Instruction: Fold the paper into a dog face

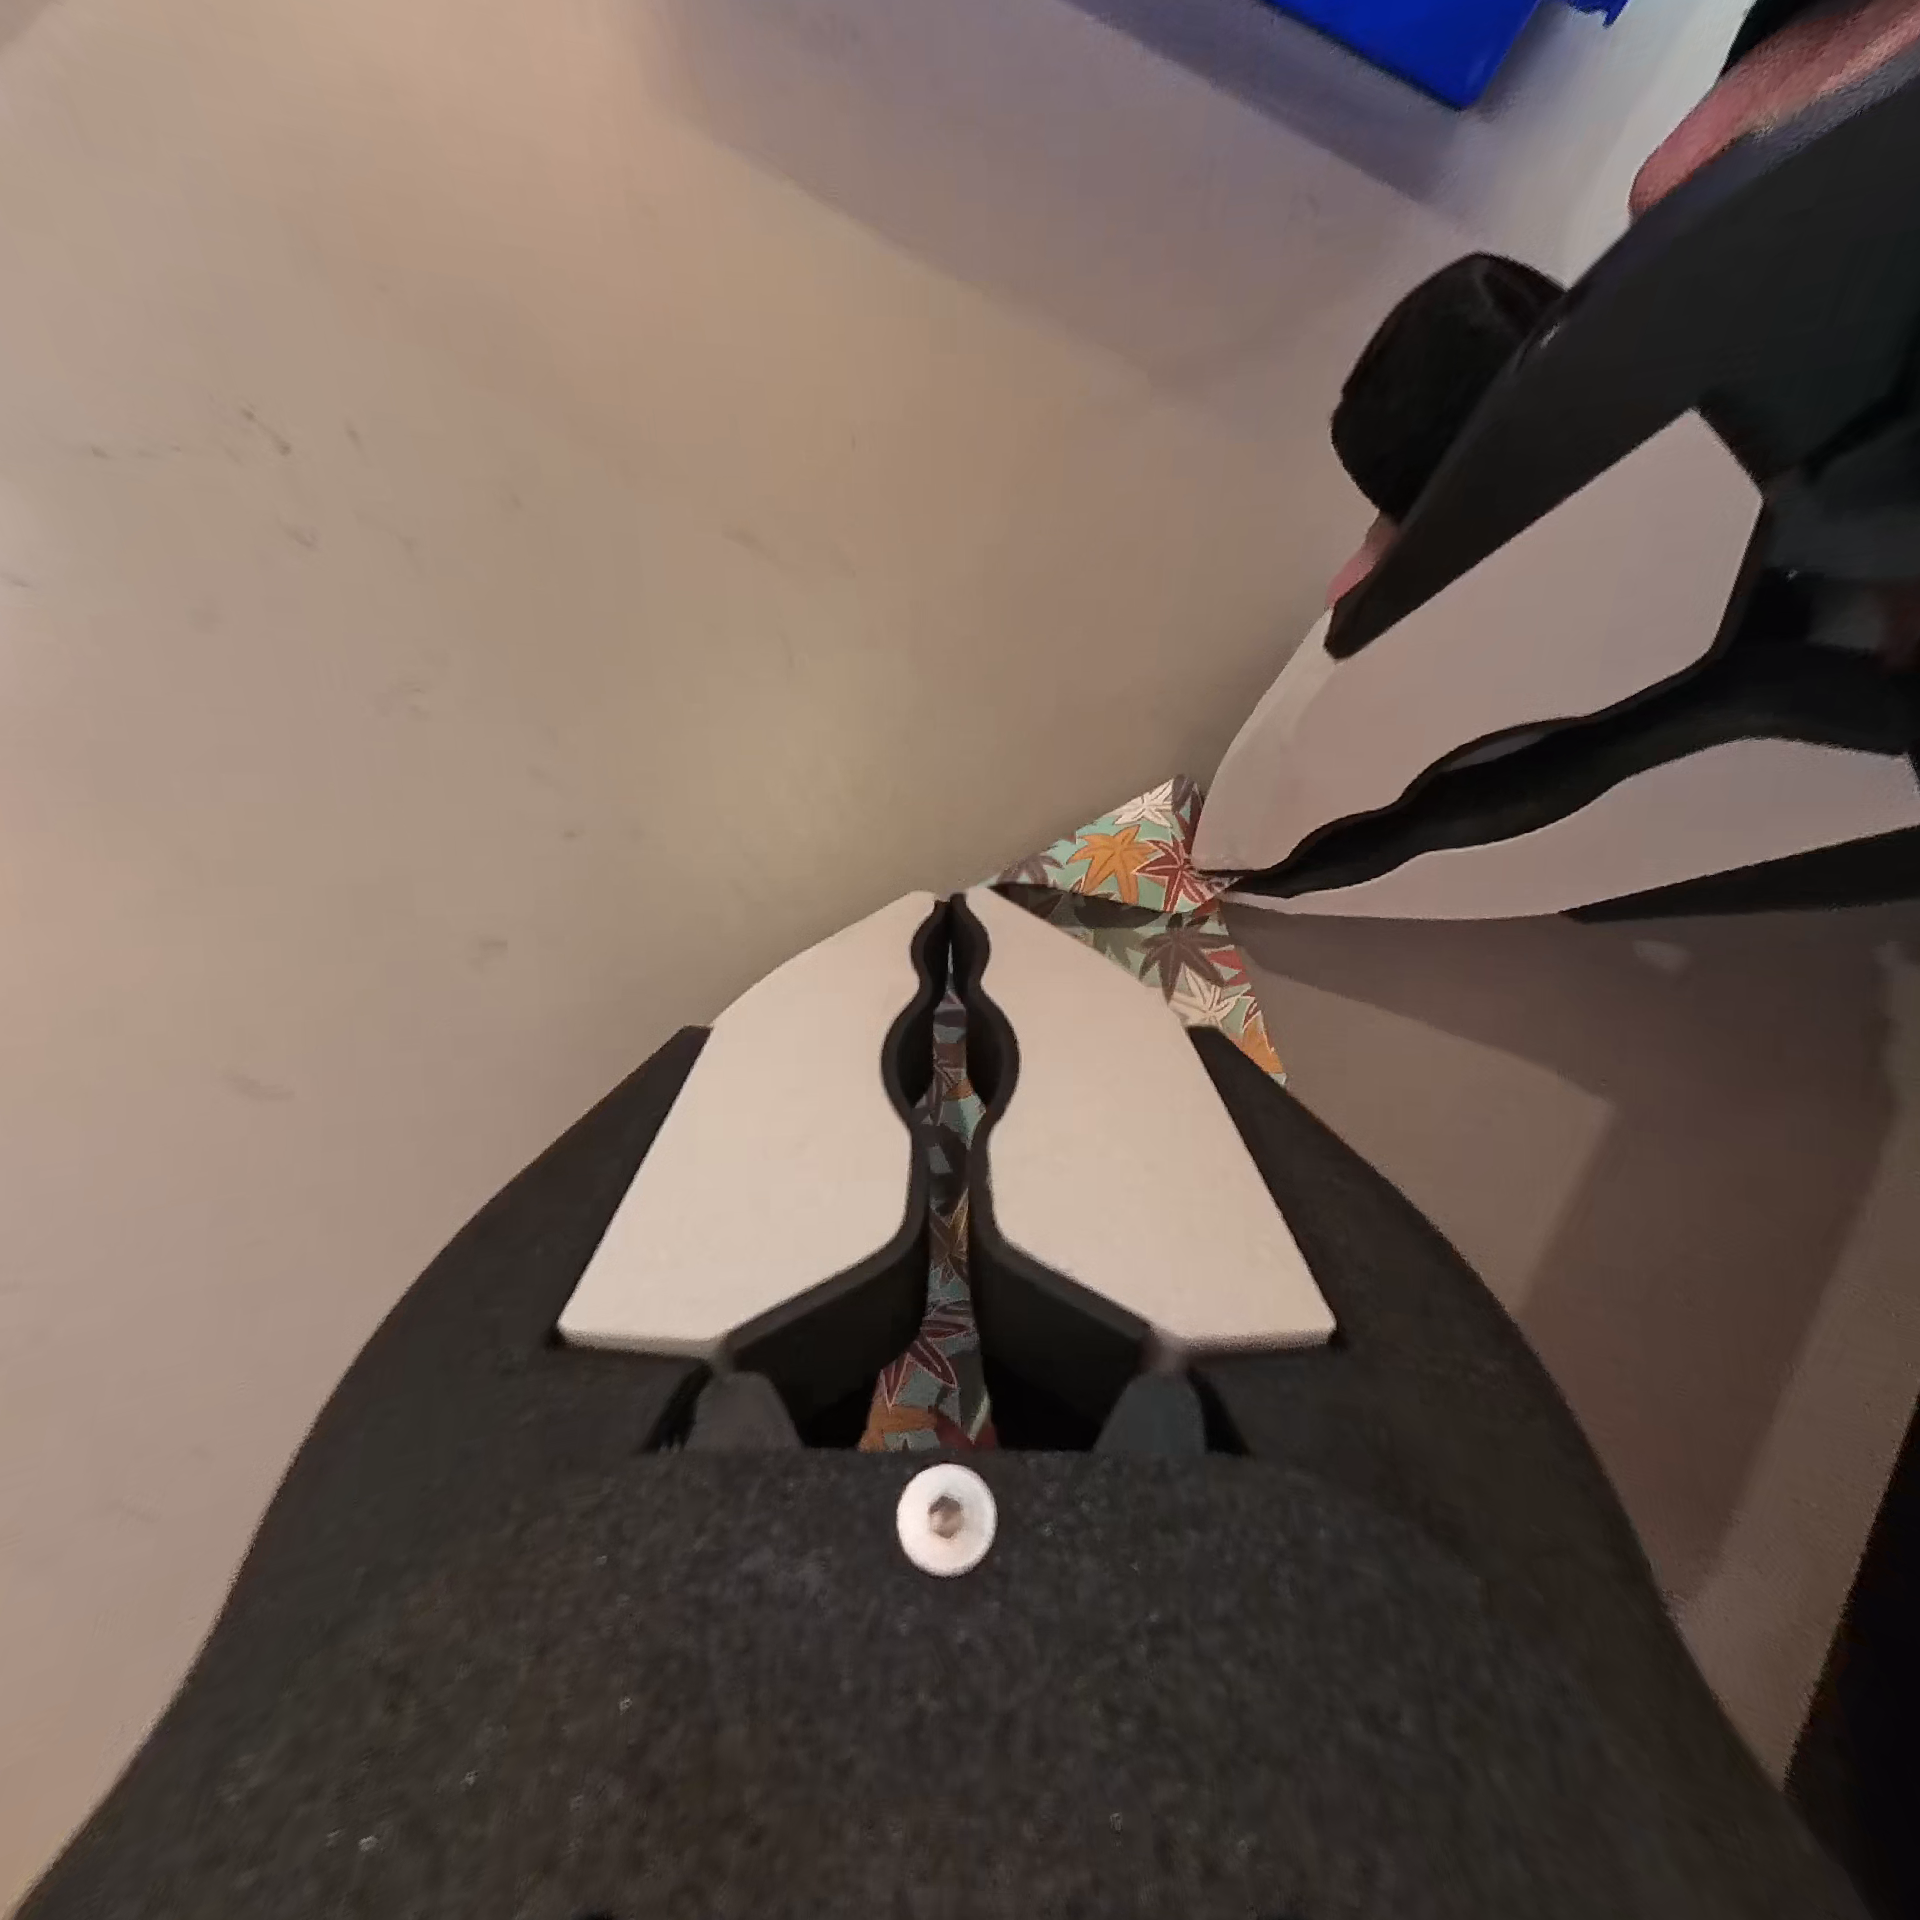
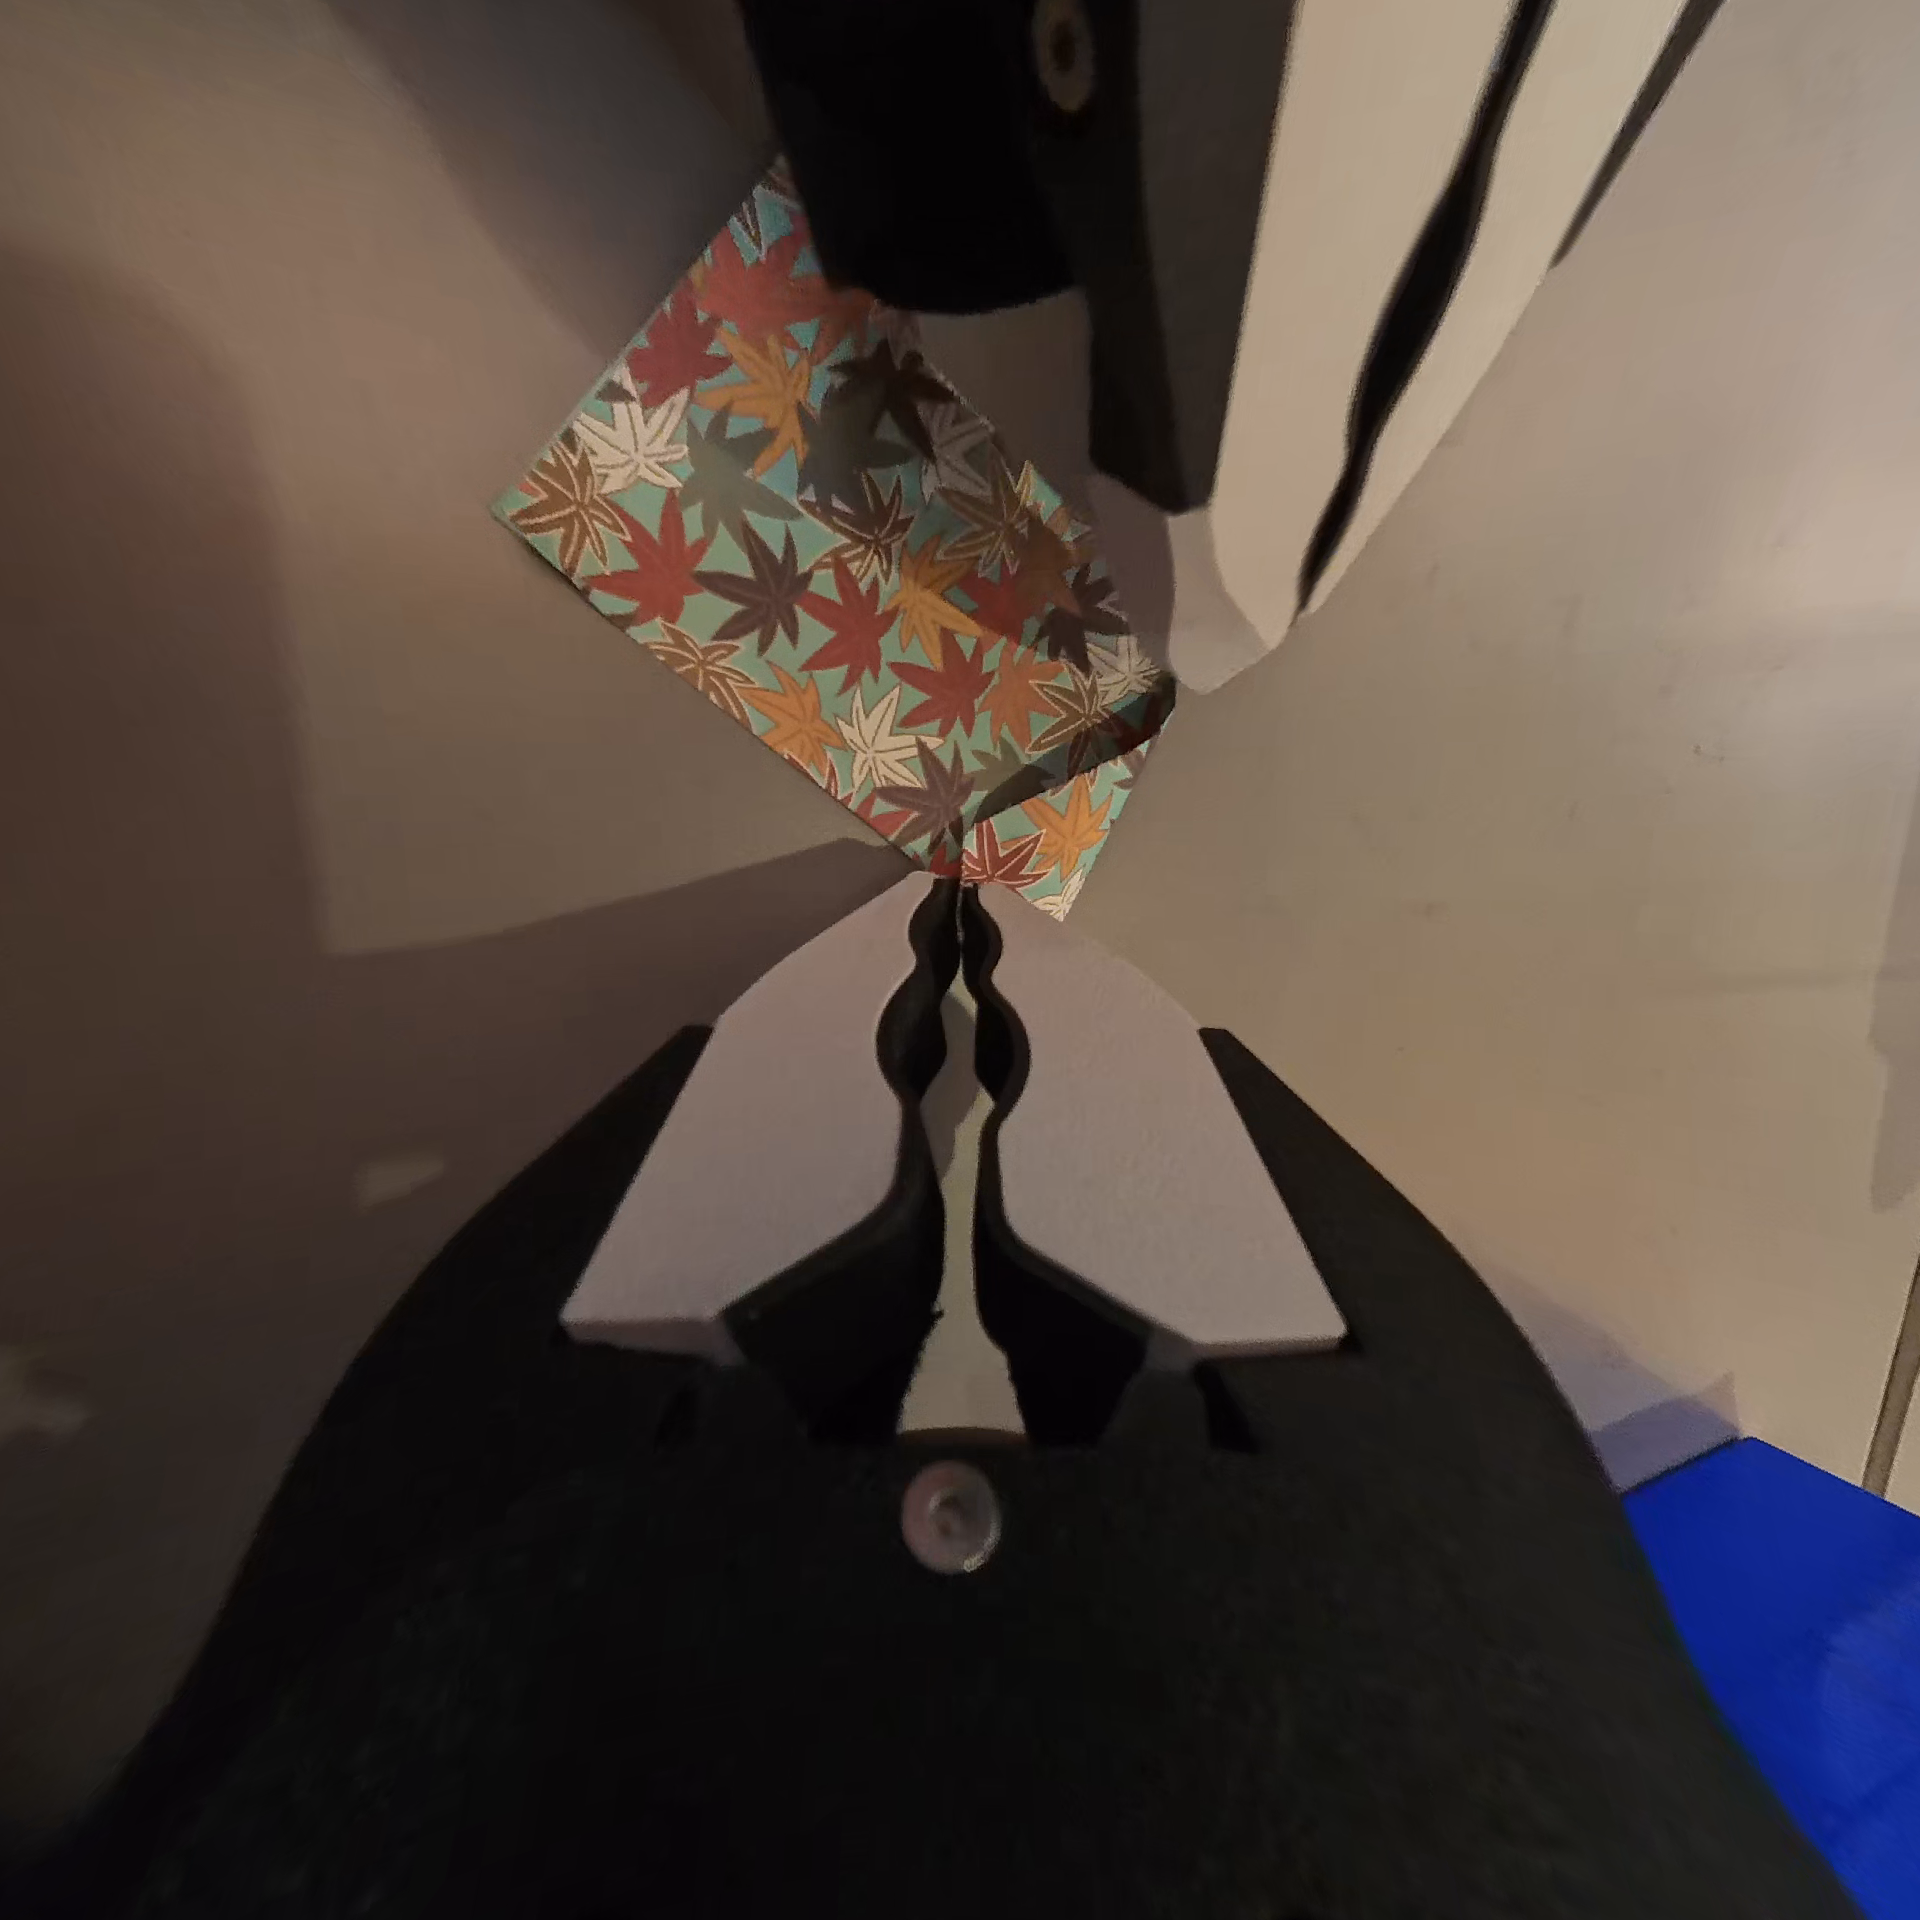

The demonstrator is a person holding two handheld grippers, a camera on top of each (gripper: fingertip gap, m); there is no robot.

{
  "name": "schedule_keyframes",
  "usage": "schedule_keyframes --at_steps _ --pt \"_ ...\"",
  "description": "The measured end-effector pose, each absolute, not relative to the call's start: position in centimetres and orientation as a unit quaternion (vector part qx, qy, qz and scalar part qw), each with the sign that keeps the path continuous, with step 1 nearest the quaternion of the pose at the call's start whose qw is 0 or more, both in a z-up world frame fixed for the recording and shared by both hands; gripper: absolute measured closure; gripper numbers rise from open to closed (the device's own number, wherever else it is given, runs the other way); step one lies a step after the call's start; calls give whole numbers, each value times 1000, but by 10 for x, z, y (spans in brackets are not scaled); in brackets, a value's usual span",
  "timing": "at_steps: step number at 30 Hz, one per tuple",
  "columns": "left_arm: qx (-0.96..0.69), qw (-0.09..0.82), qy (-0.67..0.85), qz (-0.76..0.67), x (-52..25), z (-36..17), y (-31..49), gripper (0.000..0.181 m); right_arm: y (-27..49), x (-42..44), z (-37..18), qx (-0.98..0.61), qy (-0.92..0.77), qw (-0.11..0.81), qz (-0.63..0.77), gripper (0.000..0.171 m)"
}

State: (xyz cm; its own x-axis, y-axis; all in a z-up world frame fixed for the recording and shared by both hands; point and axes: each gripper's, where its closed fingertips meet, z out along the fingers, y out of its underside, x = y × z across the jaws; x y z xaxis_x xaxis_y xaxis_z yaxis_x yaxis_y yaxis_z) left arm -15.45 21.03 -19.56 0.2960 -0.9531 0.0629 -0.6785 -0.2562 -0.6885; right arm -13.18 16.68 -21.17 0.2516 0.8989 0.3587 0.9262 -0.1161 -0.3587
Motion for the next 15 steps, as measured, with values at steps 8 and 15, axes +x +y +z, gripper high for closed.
schedule_keyframes --at_steps 8,15 --pt "-749 258 546 -273 -137 -195 203 181 167 -132 -212 -744 -615 259 -38 171" --pt "-753 253 555 -249 -141 -206 203 181 167 -132 -212 -745 -613 259 -37 171"
